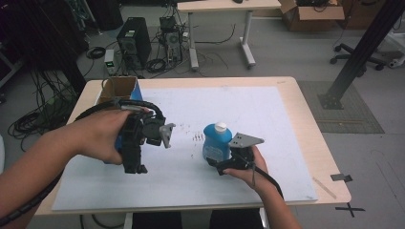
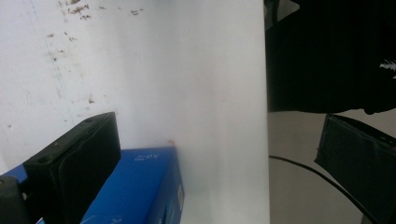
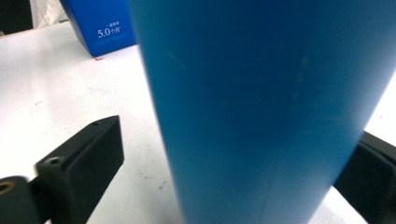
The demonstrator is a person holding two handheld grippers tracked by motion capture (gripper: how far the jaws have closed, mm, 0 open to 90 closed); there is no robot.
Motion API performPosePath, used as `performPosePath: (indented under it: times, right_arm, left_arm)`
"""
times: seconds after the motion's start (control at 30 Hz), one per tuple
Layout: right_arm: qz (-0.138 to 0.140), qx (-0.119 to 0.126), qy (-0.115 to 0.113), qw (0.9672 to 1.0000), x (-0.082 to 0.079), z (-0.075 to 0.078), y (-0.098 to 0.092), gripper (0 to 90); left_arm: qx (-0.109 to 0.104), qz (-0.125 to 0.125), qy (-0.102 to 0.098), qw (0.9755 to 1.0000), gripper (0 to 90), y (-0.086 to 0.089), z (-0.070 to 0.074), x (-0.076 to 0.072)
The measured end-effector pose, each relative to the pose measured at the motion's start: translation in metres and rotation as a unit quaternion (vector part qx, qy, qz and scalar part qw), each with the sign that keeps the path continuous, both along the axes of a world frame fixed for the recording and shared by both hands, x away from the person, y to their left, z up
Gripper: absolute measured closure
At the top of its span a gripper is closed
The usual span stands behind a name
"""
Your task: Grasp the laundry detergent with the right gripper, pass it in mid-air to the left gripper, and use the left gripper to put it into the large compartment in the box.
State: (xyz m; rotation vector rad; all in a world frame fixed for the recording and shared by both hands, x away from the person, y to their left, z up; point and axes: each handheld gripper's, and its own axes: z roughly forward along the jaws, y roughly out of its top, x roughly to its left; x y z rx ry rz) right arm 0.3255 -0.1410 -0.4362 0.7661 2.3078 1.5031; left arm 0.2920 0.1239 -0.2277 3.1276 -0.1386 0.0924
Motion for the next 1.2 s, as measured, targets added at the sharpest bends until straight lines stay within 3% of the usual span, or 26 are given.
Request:
performPosePath:
  times: [0.33, 1.2]
  right_arm:
    - [-0.003, 0.002, -0.003, 1.0000, 0.0001, -0.0013, 0.0013, 14.1]
    - [-0.003, -0.007, -0.003, 1.0000, 0.0027, -0.0048, 0.0011, 28.1]
  left_arm:
    - [-0.008, -0.001, 0.003, 1.0000, 0.2, -0.0012, -0.0006, -0.0015]
    - [-0.006, 0.000, -0.001, 1.0000, 0.3, 0.0036, -0.0002, -0.0006]
